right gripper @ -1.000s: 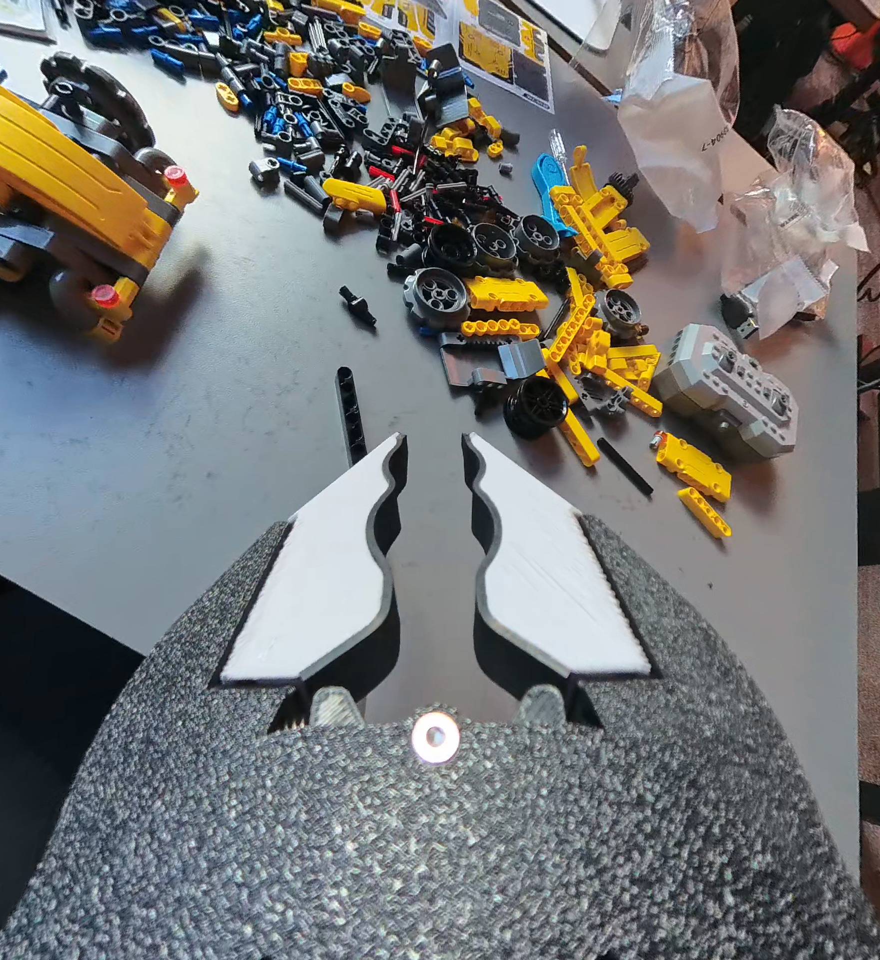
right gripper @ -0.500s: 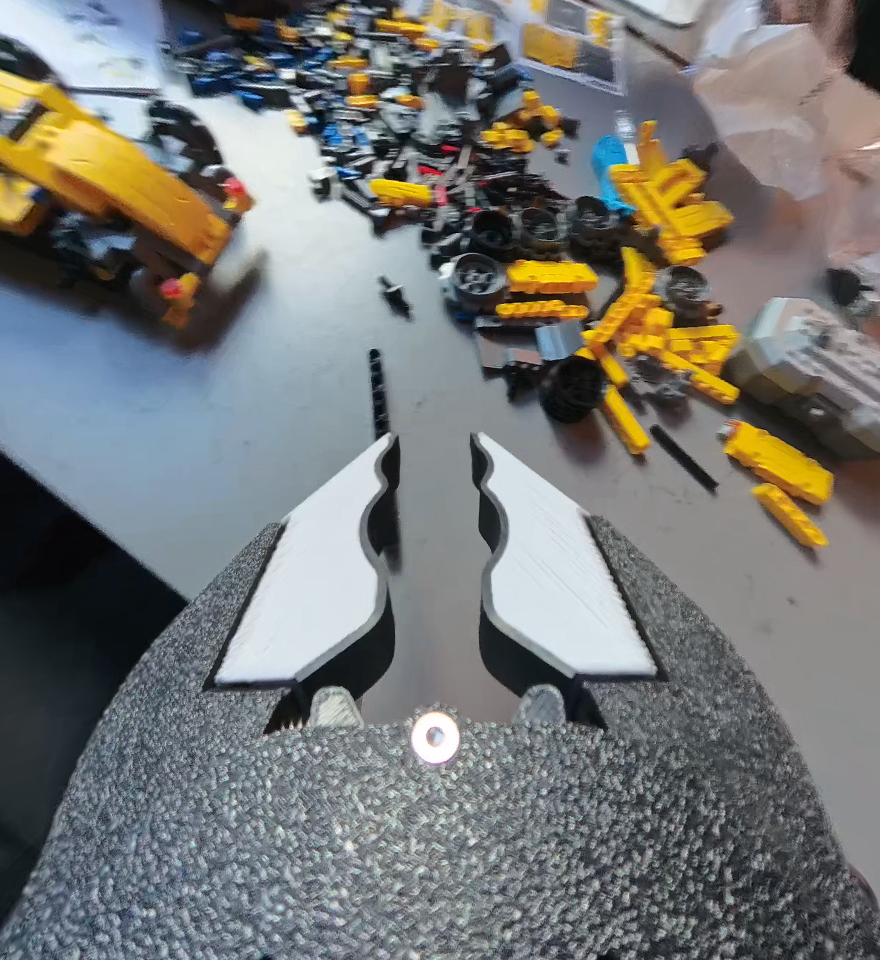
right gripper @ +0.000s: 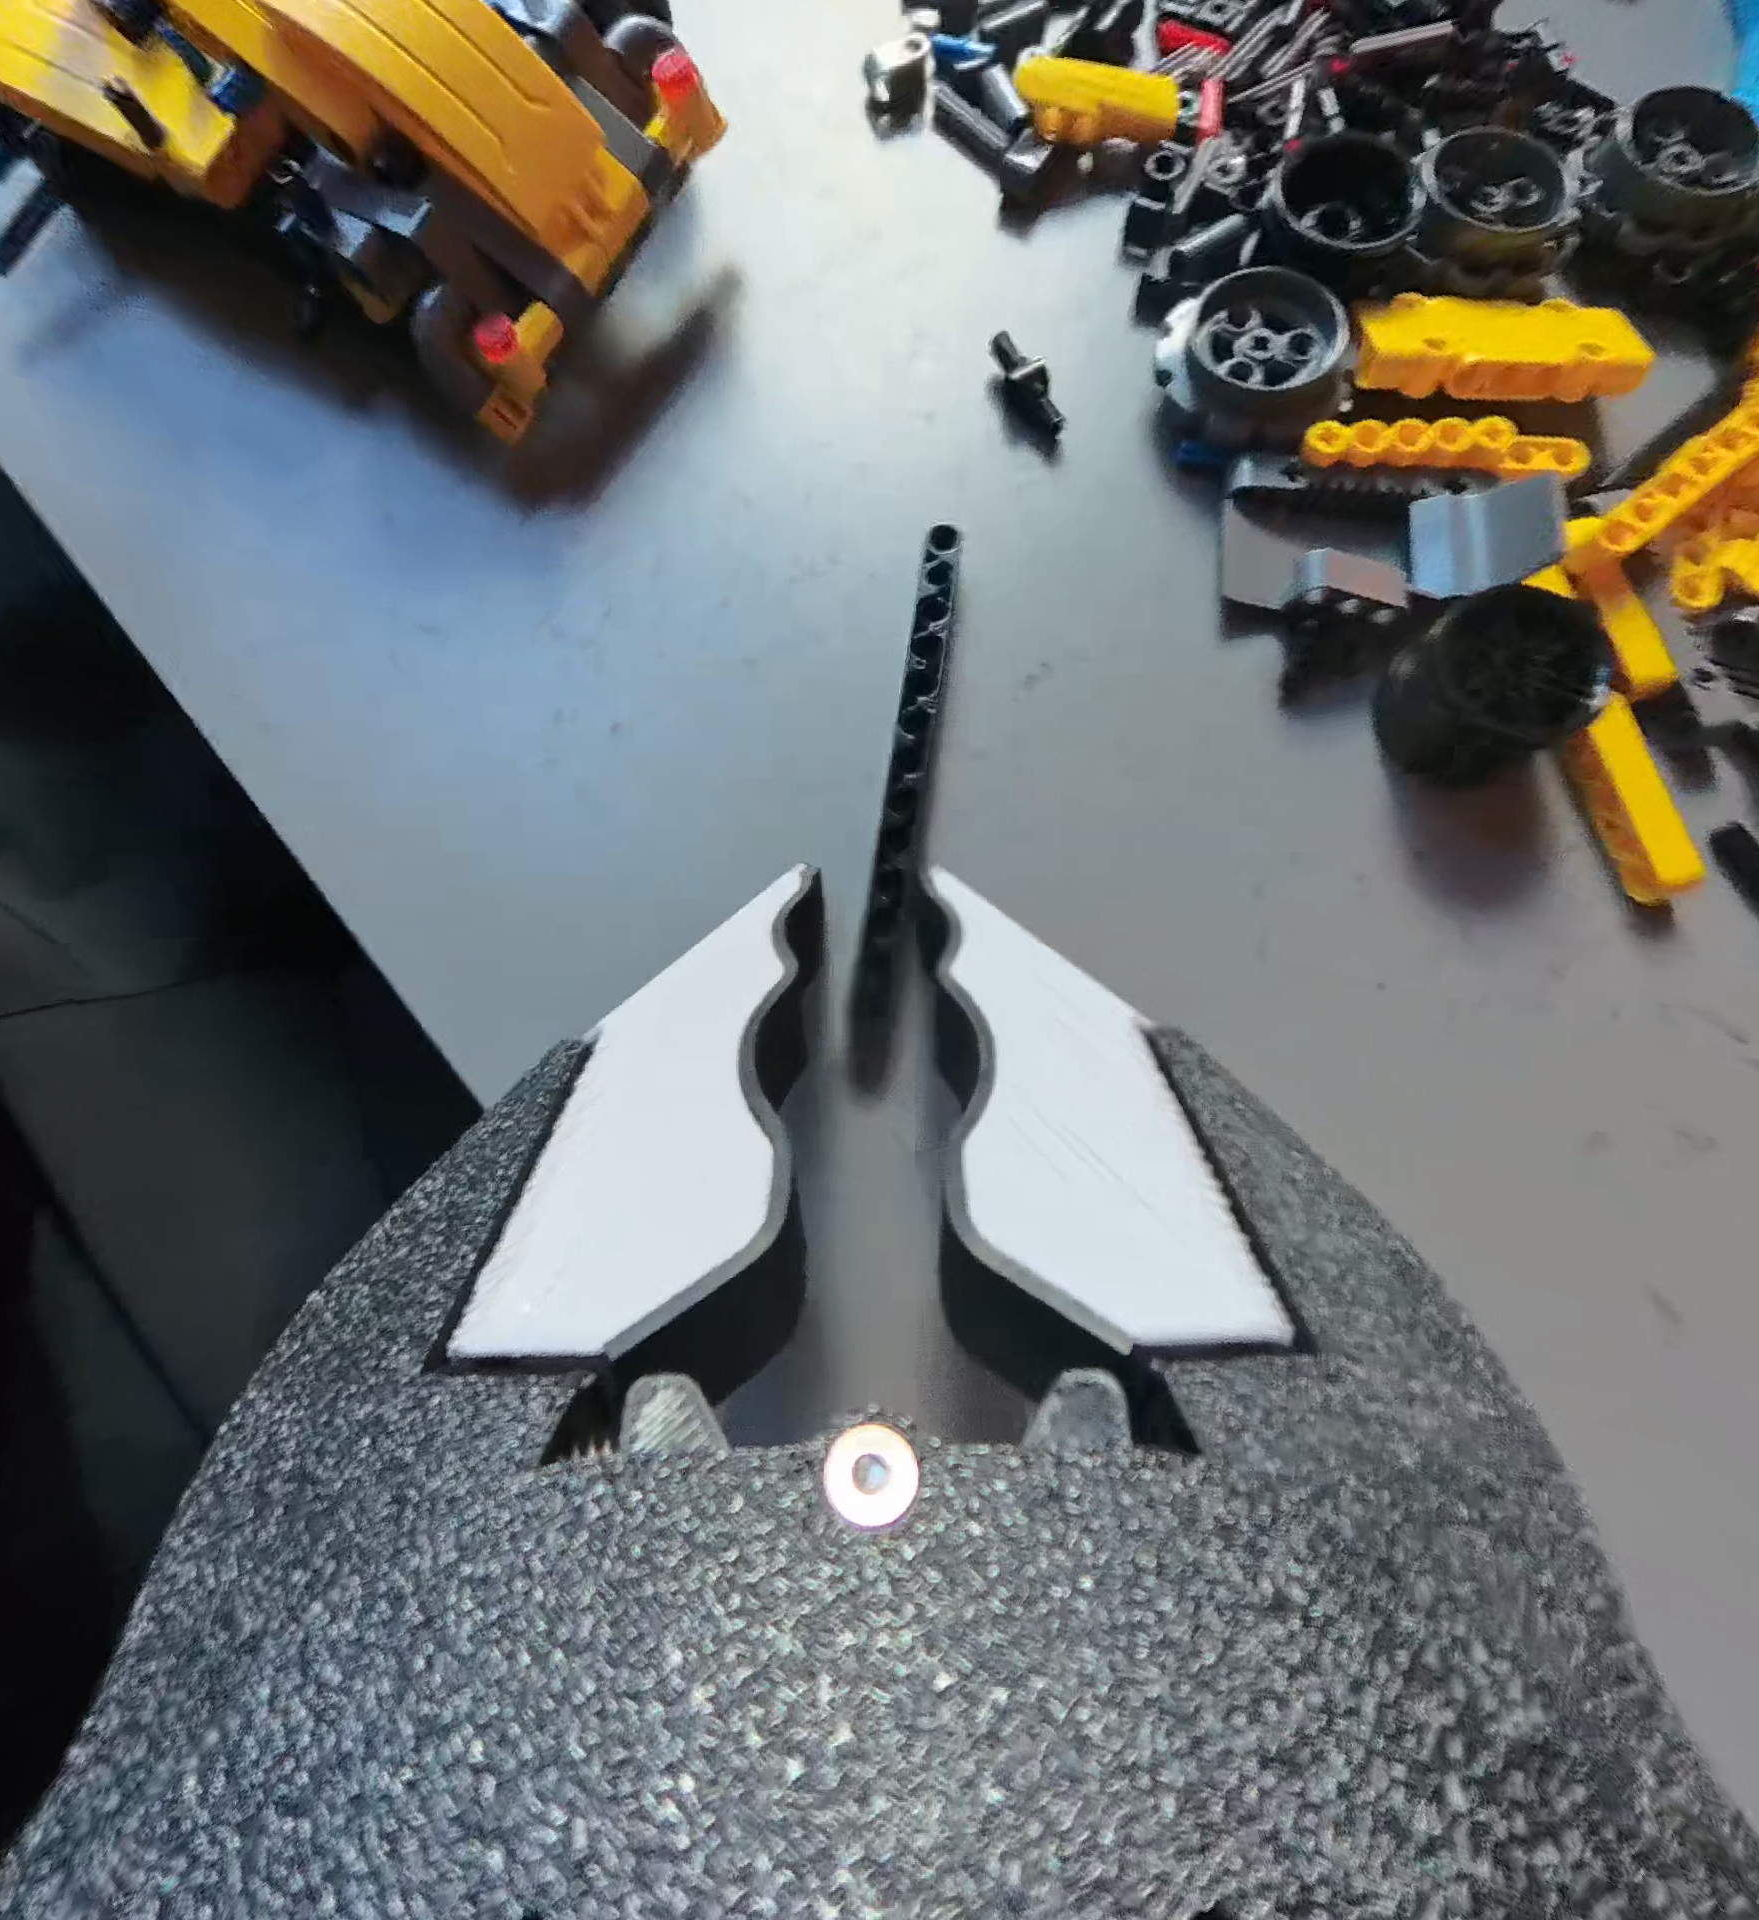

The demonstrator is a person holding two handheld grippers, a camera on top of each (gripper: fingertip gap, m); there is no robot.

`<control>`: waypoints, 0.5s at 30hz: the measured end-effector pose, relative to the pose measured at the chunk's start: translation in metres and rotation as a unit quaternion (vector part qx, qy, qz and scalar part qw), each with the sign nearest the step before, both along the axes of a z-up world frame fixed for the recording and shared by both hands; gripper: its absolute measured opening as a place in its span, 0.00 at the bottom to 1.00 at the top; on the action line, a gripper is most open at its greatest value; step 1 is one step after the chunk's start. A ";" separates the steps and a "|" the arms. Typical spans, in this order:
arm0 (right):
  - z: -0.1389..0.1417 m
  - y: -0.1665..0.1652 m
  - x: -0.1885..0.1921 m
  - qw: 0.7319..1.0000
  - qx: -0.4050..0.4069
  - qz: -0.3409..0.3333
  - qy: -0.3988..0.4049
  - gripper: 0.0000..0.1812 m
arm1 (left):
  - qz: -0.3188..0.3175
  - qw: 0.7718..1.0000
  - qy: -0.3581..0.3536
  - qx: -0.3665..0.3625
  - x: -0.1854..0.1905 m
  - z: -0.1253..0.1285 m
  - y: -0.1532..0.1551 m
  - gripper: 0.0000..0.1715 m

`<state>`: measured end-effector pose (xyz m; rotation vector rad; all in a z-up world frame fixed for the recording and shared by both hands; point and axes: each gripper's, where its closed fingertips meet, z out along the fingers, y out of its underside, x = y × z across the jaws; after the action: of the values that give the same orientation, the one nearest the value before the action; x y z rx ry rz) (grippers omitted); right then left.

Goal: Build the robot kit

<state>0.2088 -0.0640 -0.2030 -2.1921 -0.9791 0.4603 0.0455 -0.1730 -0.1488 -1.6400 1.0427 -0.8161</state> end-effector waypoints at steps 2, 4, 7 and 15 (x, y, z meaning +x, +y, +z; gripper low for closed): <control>0.000 -0.001 -0.004 1.000 -0.008 0.006 0.012 0.05 | -0.020 1.000 -0.006 0.006 0.005 -0.003 -0.011 0.14; 0.000 -0.001 -0.006 1.000 -0.013 0.003 0.023 0.05 | -0.038 0.999 -0.007 0.001 0.008 -0.009 -0.020 0.13; 0.000 -0.004 -0.013 0.999 -0.011 0.004 0.031 0.04 | -0.064 0.998 -0.003 -0.016 0.008 -0.017 -0.030 0.13; 0.025 -0.014 -0.031 0.998 0.027 0.024 0.049 0.04 | -0.070 0.997 -0.020 -0.038 -0.005 -0.016 -0.026 0.12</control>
<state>0.1774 -0.0782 -0.1782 -2.0821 -0.9815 0.5515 0.0409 -0.1992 -0.1648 -1.6208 1.1182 -0.9881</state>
